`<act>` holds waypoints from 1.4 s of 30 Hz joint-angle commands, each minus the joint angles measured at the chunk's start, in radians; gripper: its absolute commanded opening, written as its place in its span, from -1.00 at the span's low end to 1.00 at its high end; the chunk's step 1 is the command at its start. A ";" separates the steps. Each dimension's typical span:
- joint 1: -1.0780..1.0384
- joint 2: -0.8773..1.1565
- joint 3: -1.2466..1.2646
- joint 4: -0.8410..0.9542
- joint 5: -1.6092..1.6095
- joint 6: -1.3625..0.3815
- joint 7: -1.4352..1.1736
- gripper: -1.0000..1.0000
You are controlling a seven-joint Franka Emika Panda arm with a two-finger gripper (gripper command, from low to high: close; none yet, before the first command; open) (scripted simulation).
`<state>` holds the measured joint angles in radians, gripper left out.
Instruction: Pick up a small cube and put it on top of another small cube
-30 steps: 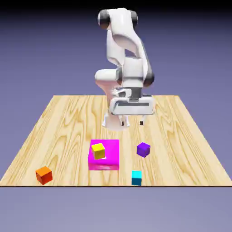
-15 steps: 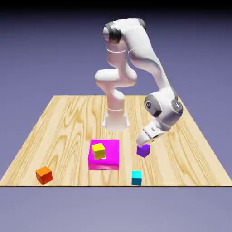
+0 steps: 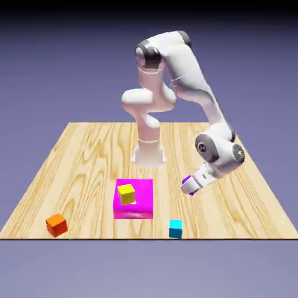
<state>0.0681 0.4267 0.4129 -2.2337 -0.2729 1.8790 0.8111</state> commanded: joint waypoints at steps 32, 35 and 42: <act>-0.279 0.519 -1.104 0.888 1.213 -0.504 0.313 -1.00; -0.282 0.570 -1.213 0.916 1.287 -0.536 0.329 -1.00; -0.221 0.621 -1.250 0.795 1.360 -0.454 0.294 -1.00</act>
<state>-0.1531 1.0477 -0.8373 -1.4387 1.0891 1.4252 1.1054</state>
